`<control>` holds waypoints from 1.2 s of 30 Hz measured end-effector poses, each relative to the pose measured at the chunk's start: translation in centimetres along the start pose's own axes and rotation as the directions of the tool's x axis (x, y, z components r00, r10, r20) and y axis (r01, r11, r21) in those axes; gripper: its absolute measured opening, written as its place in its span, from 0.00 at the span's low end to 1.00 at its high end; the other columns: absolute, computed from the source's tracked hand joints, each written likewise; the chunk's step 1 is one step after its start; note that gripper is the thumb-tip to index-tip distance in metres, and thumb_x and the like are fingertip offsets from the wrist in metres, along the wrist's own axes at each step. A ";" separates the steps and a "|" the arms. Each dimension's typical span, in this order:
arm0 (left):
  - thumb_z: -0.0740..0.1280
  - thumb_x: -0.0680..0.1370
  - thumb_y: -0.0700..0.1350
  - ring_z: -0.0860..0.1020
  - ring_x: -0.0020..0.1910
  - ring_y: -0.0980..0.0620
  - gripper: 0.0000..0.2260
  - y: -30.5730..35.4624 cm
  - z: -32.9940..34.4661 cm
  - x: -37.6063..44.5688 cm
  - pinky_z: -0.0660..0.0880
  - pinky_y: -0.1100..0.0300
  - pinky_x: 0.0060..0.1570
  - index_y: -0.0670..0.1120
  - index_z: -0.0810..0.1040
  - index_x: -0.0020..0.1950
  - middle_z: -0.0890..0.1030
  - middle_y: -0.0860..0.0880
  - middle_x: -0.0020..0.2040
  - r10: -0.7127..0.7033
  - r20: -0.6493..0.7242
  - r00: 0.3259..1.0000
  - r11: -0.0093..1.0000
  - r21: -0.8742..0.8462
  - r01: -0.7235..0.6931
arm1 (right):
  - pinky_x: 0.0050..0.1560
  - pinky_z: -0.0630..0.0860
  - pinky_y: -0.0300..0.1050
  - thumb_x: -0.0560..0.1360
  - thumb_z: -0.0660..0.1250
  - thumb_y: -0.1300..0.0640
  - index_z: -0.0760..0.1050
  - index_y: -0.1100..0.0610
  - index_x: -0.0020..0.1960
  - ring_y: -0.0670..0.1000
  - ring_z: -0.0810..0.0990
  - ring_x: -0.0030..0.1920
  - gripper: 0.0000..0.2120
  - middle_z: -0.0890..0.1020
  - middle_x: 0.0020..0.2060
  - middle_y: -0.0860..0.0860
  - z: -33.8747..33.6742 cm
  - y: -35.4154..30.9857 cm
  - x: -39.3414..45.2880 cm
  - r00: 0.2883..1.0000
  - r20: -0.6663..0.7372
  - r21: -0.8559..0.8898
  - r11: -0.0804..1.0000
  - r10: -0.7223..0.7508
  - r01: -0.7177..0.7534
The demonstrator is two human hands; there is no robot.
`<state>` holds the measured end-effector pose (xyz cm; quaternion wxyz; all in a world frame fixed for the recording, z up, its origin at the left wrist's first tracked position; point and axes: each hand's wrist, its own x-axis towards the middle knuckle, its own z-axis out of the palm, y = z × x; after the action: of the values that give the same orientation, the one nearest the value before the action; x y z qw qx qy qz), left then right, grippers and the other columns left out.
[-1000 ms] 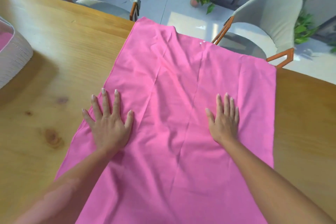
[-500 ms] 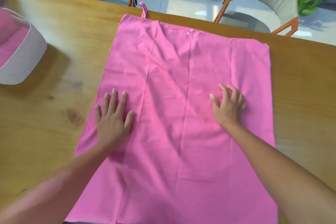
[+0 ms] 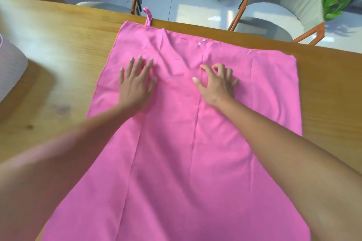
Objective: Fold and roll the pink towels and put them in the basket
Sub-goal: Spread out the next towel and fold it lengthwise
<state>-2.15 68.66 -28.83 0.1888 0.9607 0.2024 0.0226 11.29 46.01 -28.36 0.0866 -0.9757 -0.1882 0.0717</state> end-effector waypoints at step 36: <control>0.45 0.76 0.75 0.40 0.81 0.37 0.32 3.2 1.0 11.6 0.41 0.23 0.70 0.71 0.41 0.78 0.40 0.56 0.83 -0.088 0.282 0.955 0.956 0.295 0.001 | 0.71 0.56 0.65 0.72 0.49 0.24 0.57 0.41 0.77 0.63 0.58 0.74 0.38 0.59 0.76 0.55 -5.0 22.5 6.9 0.863 0.005 -0.054 0.862 0.505 -0.504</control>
<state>9.82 70.22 -28.94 0.0736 0.9658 0.1953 -0.1538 26.51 27.32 -28.70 0.0383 -0.9921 0.0707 0.0962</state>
